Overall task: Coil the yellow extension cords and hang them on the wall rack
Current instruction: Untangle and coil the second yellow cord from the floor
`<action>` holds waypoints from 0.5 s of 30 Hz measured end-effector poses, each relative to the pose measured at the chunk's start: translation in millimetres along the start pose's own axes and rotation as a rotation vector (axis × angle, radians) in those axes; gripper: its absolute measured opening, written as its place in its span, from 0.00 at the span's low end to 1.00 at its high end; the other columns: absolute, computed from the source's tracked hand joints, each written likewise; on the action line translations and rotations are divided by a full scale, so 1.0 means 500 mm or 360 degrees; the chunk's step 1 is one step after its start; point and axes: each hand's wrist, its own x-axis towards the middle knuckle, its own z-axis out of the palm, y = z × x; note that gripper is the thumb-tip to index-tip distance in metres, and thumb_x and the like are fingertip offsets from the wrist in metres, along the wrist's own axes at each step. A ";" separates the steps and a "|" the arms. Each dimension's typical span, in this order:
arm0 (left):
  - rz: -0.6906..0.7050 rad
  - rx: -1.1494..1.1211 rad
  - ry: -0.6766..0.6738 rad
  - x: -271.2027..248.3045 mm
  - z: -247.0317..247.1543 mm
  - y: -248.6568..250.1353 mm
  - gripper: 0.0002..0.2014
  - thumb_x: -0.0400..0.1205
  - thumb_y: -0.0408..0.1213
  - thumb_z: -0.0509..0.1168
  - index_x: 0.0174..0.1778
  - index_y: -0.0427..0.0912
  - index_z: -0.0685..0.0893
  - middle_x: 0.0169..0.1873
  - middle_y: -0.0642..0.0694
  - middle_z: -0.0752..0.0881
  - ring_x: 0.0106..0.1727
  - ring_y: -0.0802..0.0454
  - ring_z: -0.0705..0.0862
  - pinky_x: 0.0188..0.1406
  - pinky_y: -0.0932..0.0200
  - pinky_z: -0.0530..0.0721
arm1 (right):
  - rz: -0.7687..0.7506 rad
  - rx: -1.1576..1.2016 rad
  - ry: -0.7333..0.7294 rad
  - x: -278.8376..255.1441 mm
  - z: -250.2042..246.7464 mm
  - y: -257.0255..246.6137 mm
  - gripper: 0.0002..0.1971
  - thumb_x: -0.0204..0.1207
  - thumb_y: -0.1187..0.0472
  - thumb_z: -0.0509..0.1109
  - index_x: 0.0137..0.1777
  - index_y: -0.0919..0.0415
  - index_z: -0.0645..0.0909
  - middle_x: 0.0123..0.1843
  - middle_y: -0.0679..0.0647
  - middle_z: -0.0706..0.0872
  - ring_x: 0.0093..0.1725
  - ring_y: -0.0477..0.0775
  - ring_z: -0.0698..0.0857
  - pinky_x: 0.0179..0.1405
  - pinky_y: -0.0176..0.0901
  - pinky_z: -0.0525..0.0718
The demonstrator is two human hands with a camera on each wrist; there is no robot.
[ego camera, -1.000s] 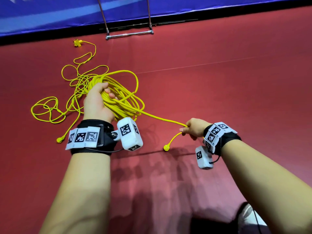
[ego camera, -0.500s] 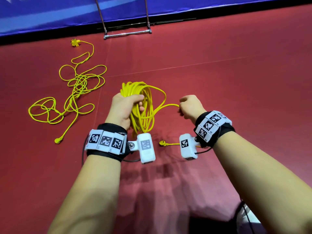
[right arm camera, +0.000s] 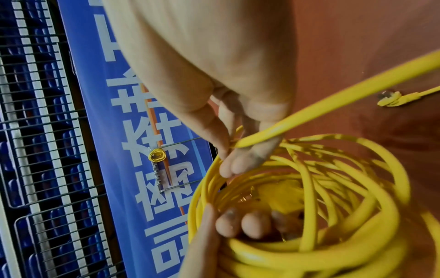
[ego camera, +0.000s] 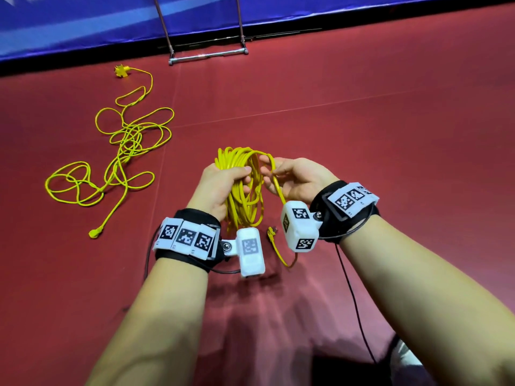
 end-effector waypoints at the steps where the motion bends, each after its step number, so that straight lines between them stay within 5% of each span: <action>1: -0.0021 -0.0025 -0.0024 -0.002 0.001 0.001 0.08 0.80 0.24 0.67 0.36 0.37 0.83 0.23 0.43 0.80 0.19 0.51 0.78 0.20 0.64 0.79 | -0.0008 -0.0033 -0.0007 -0.002 0.006 0.005 0.20 0.79 0.81 0.52 0.58 0.68 0.82 0.43 0.61 0.86 0.42 0.52 0.87 0.38 0.40 0.89; 4: -0.0034 -0.0025 -0.0078 -0.003 0.003 -0.002 0.08 0.80 0.23 0.66 0.36 0.37 0.84 0.23 0.44 0.82 0.24 0.50 0.82 0.24 0.62 0.81 | -0.0061 0.0091 0.0021 -0.001 0.020 0.019 0.15 0.82 0.80 0.57 0.65 0.74 0.78 0.49 0.65 0.87 0.39 0.56 0.90 0.42 0.41 0.91; 6: -0.0041 -0.0011 -0.0095 -0.005 0.008 -0.006 0.09 0.80 0.23 0.66 0.36 0.37 0.86 0.24 0.43 0.83 0.28 0.49 0.83 0.25 0.61 0.81 | -0.0091 0.0186 0.0076 0.003 0.027 0.023 0.17 0.81 0.79 0.60 0.68 0.71 0.75 0.46 0.66 0.86 0.34 0.57 0.90 0.36 0.42 0.91; 9: -0.0047 -0.0029 -0.0097 -0.008 0.015 -0.009 0.08 0.80 0.22 0.66 0.38 0.37 0.86 0.28 0.42 0.86 0.27 0.49 0.83 0.24 0.62 0.83 | -0.0105 0.0042 0.0161 0.000 0.035 0.022 0.10 0.82 0.73 0.63 0.58 0.61 0.80 0.38 0.59 0.83 0.32 0.54 0.84 0.29 0.42 0.89; 11: -0.0047 -0.0032 -0.0100 -0.011 0.018 -0.009 0.08 0.79 0.22 0.67 0.40 0.39 0.85 0.30 0.42 0.87 0.27 0.50 0.85 0.25 0.60 0.84 | -0.0097 -0.0146 0.0151 -0.009 0.039 0.020 0.09 0.83 0.69 0.63 0.55 0.56 0.80 0.35 0.55 0.81 0.33 0.53 0.81 0.33 0.43 0.87; 15: -0.0078 -0.0116 -0.0177 -0.010 0.020 -0.012 0.07 0.80 0.21 0.65 0.45 0.34 0.86 0.34 0.36 0.88 0.27 0.45 0.87 0.26 0.55 0.87 | -0.0169 -0.0366 0.0125 -0.024 0.052 0.017 0.08 0.84 0.68 0.61 0.47 0.55 0.76 0.31 0.52 0.76 0.27 0.47 0.75 0.30 0.38 0.72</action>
